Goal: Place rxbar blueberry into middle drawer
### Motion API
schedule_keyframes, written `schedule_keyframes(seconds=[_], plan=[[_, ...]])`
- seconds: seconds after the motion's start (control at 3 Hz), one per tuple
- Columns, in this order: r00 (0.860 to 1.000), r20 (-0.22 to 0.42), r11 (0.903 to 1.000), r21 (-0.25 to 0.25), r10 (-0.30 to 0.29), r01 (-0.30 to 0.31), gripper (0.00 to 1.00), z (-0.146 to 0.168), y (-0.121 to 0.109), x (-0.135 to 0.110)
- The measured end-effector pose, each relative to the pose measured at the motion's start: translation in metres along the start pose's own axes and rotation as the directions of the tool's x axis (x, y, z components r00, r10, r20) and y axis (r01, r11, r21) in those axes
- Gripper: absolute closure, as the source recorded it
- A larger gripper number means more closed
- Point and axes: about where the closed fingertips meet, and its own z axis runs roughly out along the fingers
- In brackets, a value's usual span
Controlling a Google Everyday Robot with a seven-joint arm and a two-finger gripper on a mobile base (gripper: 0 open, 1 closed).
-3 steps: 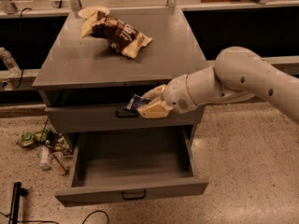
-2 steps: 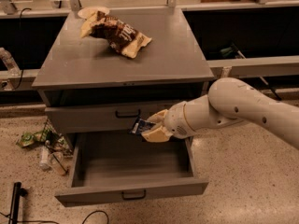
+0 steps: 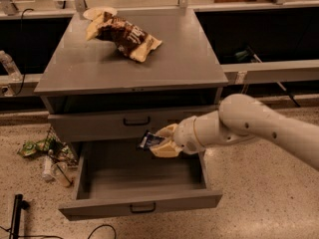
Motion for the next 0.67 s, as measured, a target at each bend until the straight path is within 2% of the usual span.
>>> schedule_keyframes(seconds=[0.33,0.67], plan=[[0.998,0.061,0.9985,-0.041,-0.033,0.036,1.0,0.059,-0.009,0.041],[0.993,0.103,0.9925,-0.104,-0.054,0.065,1.0,0.123,-0.025,0.086]])
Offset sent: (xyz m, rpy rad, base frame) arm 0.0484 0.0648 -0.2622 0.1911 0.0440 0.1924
